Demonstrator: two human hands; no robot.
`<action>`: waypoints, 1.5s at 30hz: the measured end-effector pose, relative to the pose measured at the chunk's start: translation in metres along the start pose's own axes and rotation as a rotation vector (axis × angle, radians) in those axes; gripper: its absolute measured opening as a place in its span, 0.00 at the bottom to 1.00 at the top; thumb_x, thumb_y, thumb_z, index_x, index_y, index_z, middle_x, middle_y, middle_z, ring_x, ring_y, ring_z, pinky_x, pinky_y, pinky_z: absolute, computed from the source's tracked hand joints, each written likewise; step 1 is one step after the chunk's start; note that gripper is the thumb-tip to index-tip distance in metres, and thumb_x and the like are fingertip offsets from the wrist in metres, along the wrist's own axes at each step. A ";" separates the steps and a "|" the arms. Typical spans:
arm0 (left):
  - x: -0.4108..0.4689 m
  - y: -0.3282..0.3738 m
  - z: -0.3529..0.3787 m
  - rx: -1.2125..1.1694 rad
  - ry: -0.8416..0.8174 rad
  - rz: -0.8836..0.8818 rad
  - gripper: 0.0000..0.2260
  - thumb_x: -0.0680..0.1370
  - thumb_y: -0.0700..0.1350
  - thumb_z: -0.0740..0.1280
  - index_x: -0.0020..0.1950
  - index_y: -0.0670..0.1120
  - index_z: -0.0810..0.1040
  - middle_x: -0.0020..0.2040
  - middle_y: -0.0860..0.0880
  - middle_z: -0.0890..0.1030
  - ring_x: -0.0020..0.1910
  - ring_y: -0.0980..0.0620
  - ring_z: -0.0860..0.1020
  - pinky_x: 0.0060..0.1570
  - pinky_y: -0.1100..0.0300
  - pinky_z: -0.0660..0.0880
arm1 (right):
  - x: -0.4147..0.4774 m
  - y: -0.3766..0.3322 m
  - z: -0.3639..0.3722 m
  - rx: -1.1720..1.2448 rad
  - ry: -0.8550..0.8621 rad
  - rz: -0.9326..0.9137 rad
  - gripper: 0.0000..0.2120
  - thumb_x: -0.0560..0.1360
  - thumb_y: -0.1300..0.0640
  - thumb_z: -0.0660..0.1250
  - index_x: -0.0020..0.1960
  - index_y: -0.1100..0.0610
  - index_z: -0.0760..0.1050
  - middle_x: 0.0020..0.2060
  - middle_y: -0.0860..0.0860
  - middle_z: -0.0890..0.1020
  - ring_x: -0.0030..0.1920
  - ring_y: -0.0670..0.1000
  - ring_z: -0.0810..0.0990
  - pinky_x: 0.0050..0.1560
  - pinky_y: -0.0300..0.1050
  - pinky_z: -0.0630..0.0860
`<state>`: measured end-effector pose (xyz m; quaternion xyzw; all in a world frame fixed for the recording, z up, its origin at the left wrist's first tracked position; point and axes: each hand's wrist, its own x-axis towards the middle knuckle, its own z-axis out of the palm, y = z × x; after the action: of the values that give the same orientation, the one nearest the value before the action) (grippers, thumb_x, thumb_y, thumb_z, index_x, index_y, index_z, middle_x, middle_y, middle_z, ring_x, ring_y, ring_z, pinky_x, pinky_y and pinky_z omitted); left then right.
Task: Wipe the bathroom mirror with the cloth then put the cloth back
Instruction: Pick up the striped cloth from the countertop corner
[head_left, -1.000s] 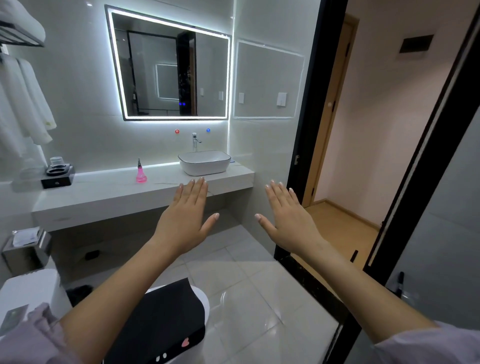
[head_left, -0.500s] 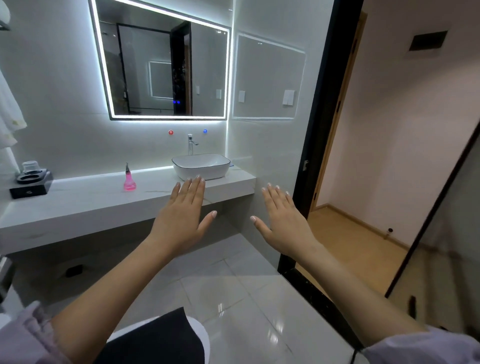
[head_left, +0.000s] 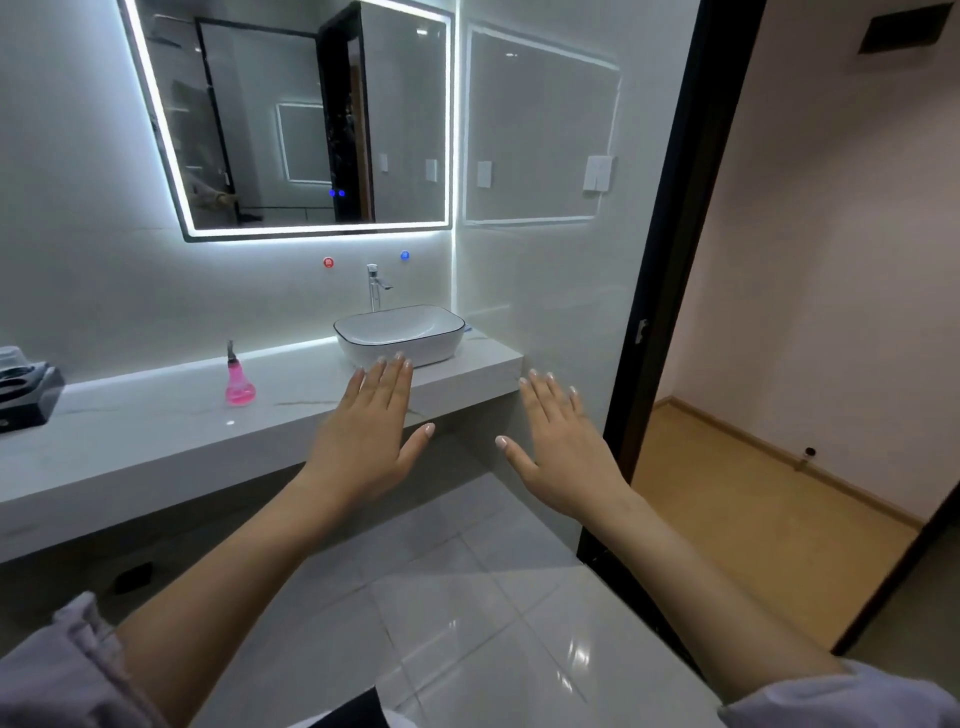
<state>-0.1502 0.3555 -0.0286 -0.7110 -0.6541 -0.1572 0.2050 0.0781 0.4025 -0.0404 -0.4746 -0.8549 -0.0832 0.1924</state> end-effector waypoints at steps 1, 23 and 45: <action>0.006 -0.002 0.006 0.001 -0.008 -0.001 0.33 0.80 0.60 0.47 0.77 0.43 0.41 0.78 0.46 0.43 0.77 0.49 0.42 0.71 0.58 0.34 | 0.008 0.005 0.005 0.009 0.000 -0.006 0.35 0.81 0.40 0.48 0.78 0.58 0.39 0.78 0.54 0.43 0.77 0.52 0.38 0.74 0.46 0.33; 0.269 0.036 0.156 0.088 -0.048 -0.295 0.33 0.79 0.61 0.44 0.74 0.43 0.33 0.77 0.46 0.37 0.76 0.48 0.37 0.72 0.56 0.34 | 0.275 0.236 0.105 0.045 -0.038 -0.261 0.34 0.81 0.41 0.48 0.78 0.58 0.41 0.78 0.54 0.44 0.77 0.51 0.40 0.71 0.41 0.30; 0.387 -0.015 0.261 0.187 -0.074 -0.444 0.32 0.79 0.61 0.43 0.73 0.44 0.31 0.76 0.46 0.34 0.74 0.49 0.34 0.70 0.56 0.30 | 0.445 0.294 0.210 0.114 -0.078 -0.381 0.35 0.81 0.40 0.47 0.78 0.57 0.37 0.78 0.53 0.41 0.77 0.51 0.37 0.74 0.44 0.33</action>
<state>-0.1398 0.8209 -0.0628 -0.5332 -0.8130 -0.1110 0.2060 0.0620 0.9753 -0.0617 -0.2953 -0.9394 -0.0509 0.1663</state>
